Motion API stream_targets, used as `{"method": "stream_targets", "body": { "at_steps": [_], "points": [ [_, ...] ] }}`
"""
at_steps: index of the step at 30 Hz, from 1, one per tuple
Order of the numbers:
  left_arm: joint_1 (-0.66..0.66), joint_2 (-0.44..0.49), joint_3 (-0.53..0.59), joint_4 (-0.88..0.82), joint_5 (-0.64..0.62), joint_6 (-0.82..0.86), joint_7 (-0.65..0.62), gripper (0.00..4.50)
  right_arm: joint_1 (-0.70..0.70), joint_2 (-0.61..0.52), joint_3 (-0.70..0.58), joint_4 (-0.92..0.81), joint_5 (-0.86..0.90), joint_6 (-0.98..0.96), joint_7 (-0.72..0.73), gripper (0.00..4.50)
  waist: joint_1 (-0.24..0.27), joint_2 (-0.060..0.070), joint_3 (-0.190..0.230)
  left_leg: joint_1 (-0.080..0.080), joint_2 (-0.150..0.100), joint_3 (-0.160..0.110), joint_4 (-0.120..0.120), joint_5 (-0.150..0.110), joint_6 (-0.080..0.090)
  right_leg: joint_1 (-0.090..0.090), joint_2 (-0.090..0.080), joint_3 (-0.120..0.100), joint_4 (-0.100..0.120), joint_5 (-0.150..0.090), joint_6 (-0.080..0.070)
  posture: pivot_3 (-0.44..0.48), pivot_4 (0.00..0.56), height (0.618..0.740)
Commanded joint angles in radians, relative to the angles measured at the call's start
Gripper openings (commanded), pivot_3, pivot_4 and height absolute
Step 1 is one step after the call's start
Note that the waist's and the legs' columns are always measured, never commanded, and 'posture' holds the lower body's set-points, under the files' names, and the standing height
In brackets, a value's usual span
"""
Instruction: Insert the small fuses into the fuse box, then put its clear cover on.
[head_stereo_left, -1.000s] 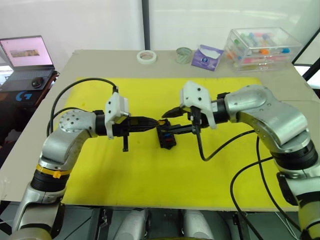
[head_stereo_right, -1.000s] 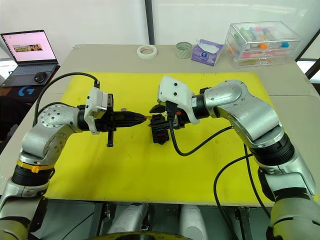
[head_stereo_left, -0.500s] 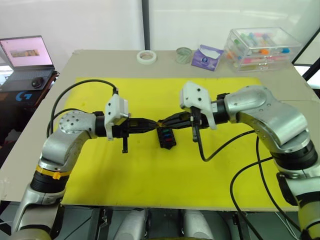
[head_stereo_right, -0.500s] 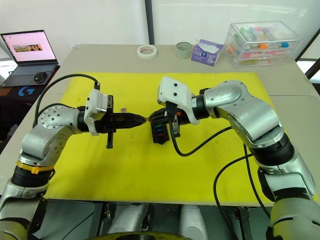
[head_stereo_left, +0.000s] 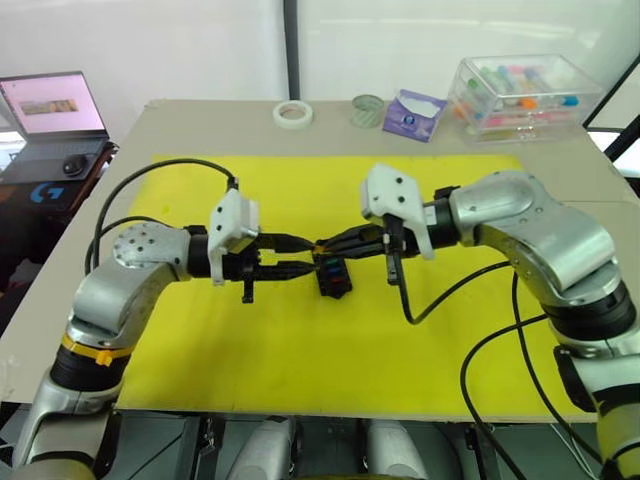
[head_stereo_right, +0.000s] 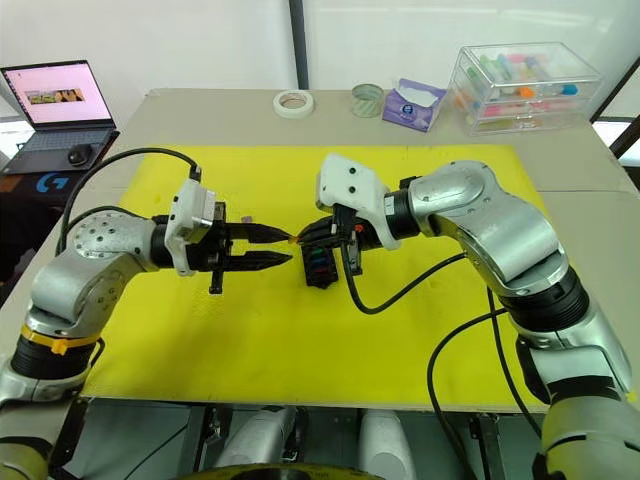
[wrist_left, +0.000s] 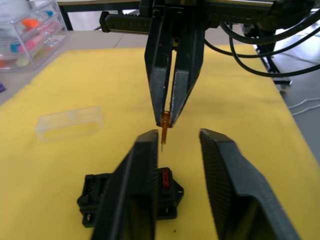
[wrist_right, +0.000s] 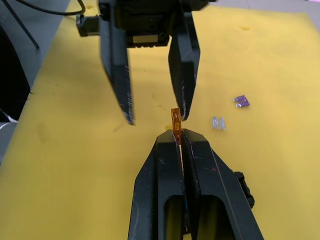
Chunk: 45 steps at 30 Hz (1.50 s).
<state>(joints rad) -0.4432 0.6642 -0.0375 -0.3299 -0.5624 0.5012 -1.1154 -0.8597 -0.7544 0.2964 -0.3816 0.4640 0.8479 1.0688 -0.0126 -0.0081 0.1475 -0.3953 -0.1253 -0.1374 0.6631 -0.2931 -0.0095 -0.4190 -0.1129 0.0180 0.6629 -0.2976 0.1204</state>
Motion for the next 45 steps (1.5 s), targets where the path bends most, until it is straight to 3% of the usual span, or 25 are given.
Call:
{"method": "stream_targets", "body": {
  "at_steps": [1, 6, 12, 27, 45],
  "points": [
    [0.047, 0.003, 0.037, -0.044, 0.009, -0.013, 0.057, 3.09, -0.006, -0.013, -0.029, 0.013, -0.017, -0.033, 0.007, 0.00, 0.000, 0.000, 0.000, 0.000, 0.000, 0.000, 0.000, 0.000, 0.000, 0.000, 0.000, 0.000, 0.000, 0.000, 0.000, 0.000, 0.150, 0.740],
    [0.134, -0.029, 0.034, 0.001, 0.114, -0.113, 0.153, 4.47, 0.001, -0.029, -0.013, 0.067, -0.063, -0.096, 0.032, 0.00, 0.002, 0.000, 0.000, 0.000, 0.000, 0.000, 0.000, 0.000, 0.000, 0.000, 0.000, 0.000, 0.000, 0.000, 0.000, 0.000, 0.150, 0.740],
    [0.173, -0.101, 0.032, 0.095, 0.163, -0.247, 0.192, 4.47, -0.015, -0.022, 0.010, 0.149, -0.134, -0.174, 0.066, 0.00, 0.002, 0.000, 0.000, 0.000, 0.000, 0.000, 0.001, 0.000, 0.000, 0.000, 0.000, 0.000, 0.000, 0.000, 0.000, 0.000, 0.150, 0.740],
    [0.181, -0.195, -0.054, 0.075, 0.209, -0.291, 0.235, 4.47, -0.058, 0.026, 0.065, 0.275, -0.263, -0.297, 0.130, 0.00, 0.002, 0.000, 0.000, 0.000, 0.000, 0.000, 0.001, 0.000, 0.000, 0.000, 0.000, 0.000, 0.000, 0.000, 0.000, 0.000, 0.150, 0.740],
    [0.160, -0.191, -0.044, 0.079, 0.200, -0.279, 0.240, 4.47, -0.059, 0.081, 0.087, 0.347, -0.340, -0.371, 0.175, 0.00, 0.001, 0.000, 0.000, 0.000, 0.000, 0.000, 0.001, 0.000, 0.000, 0.000, 0.000, 0.000, 0.000, 0.000, 0.000, 0.000, 0.150, 0.740]
  ]
}}
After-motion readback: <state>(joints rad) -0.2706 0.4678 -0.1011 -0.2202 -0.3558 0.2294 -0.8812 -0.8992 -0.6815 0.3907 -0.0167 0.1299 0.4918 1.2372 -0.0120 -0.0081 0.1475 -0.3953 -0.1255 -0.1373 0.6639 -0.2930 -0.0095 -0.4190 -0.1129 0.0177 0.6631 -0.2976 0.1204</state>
